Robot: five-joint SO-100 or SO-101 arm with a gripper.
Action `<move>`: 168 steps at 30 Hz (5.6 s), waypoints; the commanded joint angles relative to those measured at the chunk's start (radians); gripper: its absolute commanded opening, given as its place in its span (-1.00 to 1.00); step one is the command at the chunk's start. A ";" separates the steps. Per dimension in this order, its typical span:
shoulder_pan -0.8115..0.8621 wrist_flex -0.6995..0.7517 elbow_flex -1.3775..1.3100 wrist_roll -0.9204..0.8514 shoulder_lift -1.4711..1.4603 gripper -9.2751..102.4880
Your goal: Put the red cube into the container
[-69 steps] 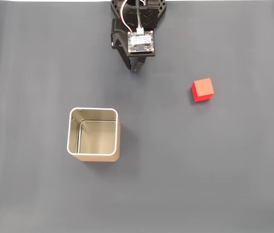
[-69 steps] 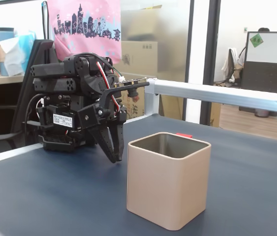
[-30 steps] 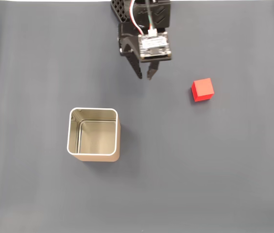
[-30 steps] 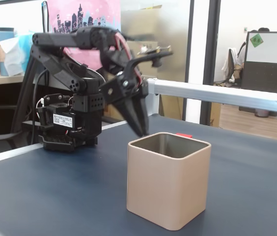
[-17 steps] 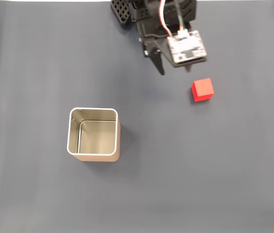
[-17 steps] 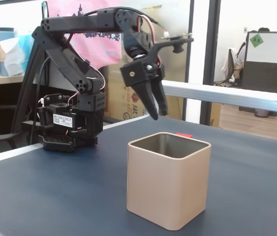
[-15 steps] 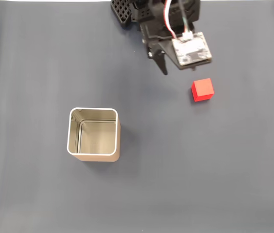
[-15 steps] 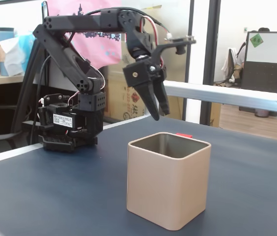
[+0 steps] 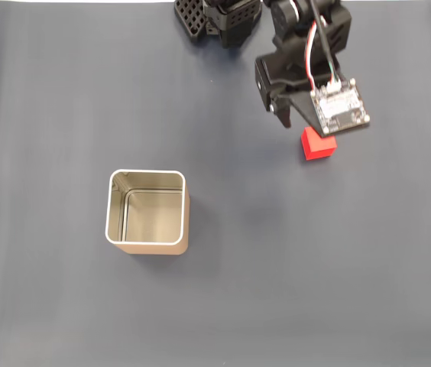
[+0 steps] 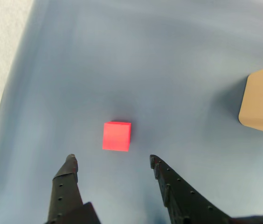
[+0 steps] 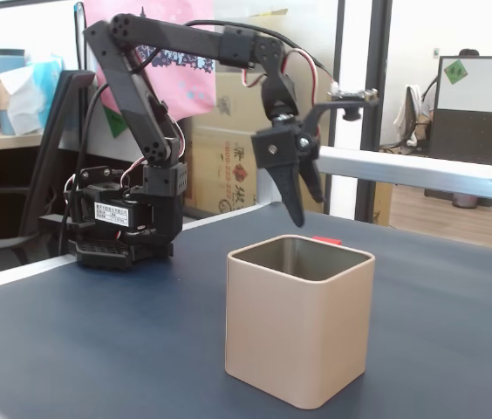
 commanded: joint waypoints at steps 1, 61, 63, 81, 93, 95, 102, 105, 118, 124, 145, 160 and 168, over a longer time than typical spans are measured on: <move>-0.011 -0.057 -0.051 0.006 -0.034 -0.19; 0.023 -0.137 -0.178 -0.008 -0.278 -0.83; 0.060 -0.063 -0.270 -0.054 -0.256 -0.83; 0.483 0.201 -0.713 -0.480 -0.181 -0.83; 0.752 0.212 -0.893 -0.503 -0.357 -0.83; 0.778 0.212 -0.916 -0.500 -0.391 -0.83; 0.813 0.221 -0.923 -0.503 -0.454 -0.83; 0.825 0.221 -0.917 -0.509 -0.472 -0.83; 0.845 0.221 -0.900 -0.545 -0.495 -0.83; 0.842 0.221 -0.896 -0.548 -0.497 -0.83; 0.844 0.222 -0.879 -0.518 -0.488 -0.51; 0.864 0.233 -0.887 -0.535 -0.497 -0.26; 0.859 0.236 -0.902 -0.512 -0.502 -0.20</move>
